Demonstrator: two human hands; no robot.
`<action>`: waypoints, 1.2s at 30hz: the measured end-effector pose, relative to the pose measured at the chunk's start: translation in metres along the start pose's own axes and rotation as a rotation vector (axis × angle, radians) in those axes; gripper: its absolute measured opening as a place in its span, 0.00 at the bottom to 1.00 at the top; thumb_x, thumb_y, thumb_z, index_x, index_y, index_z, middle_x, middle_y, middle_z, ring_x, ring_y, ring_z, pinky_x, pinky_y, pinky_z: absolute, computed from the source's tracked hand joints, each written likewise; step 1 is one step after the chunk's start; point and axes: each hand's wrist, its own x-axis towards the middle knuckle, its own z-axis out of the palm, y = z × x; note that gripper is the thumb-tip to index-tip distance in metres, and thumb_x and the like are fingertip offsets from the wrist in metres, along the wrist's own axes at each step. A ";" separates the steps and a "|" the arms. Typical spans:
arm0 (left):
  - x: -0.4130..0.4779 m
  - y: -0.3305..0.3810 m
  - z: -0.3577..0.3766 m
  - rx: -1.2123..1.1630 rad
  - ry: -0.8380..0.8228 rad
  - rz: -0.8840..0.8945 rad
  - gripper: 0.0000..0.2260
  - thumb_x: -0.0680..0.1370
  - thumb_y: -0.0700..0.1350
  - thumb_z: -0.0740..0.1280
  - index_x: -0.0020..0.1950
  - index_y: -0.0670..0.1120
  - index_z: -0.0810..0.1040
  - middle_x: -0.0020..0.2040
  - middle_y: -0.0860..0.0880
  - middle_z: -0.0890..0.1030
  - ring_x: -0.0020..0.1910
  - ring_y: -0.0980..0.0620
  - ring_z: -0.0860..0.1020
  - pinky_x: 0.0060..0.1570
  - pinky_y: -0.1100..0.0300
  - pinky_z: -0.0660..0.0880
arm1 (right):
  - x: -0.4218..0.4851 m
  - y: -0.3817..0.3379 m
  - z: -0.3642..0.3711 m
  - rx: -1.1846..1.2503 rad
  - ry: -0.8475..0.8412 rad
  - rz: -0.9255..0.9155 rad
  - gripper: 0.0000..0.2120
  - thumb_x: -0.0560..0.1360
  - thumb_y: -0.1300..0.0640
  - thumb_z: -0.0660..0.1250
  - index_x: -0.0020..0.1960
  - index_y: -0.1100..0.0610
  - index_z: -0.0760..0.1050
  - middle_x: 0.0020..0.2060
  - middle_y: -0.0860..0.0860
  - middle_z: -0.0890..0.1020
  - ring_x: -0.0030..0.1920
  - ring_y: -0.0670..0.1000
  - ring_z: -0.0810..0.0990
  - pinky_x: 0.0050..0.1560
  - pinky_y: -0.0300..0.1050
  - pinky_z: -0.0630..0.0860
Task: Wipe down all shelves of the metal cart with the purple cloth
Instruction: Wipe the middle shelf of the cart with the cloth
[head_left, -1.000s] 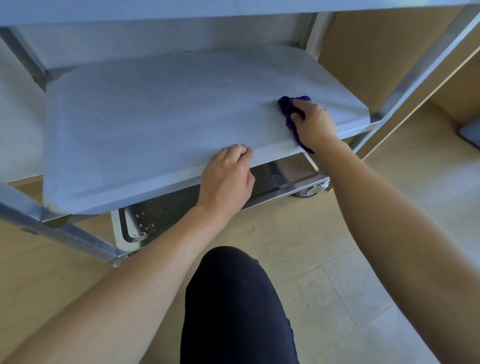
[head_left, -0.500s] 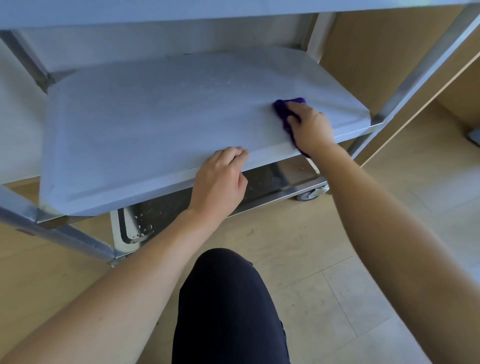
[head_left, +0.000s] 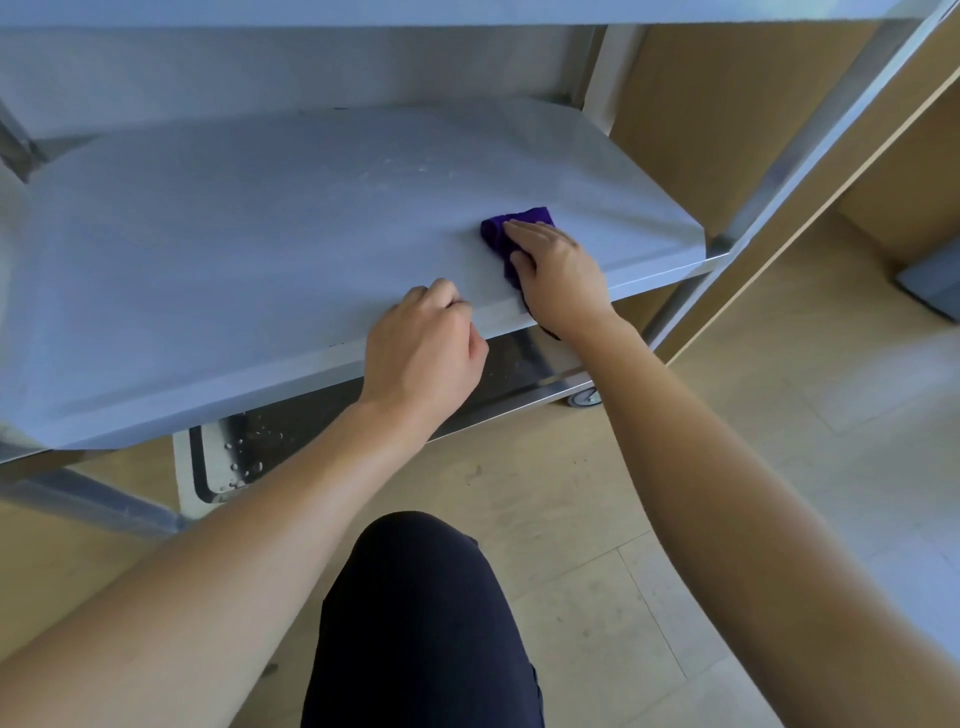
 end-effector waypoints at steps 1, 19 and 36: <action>0.004 0.003 0.003 -0.013 -0.010 0.025 0.08 0.76 0.40 0.63 0.45 0.40 0.82 0.47 0.47 0.80 0.45 0.43 0.77 0.34 0.56 0.70 | 0.001 0.003 0.000 -0.002 -0.001 0.000 0.18 0.81 0.57 0.56 0.70 0.53 0.70 0.67 0.49 0.75 0.68 0.53 0.70 0.63 0.45 0.69; 0.022 0.017 0.041 -0.139 0.173 0.127 0.09 0.79 0.42 0.64 0.50 0.44 0.84 0.44 0.49 0.82 0.41 0.45 0.80 0.39 0.52 0.77 | 0.025 0.112 -0.048 0.003 -0.006 0.344 0.17 0.81 0.59 0.54 0.65 0.47 0.73 0.48 0.51 0.76 0.47 0.57 0.76 0.42 0.43 0.65; 0.076 0.000 0.027 -0.112 -0.078 0.383 0.13 0.79 0.47 0.64 0.42 0.42 0.84 0.39 0.48 0.74 0.41 0.45 0.71 0.32 0.54 0.71 | 0.024 0.043 -0.005 0.007 0.023 -0.010 0.17 0.80 0.59 0.56 0.67 0.53 0.72 0.64 0.50 0.77 0.63 0.55 0.74 0.54 0.47 0.73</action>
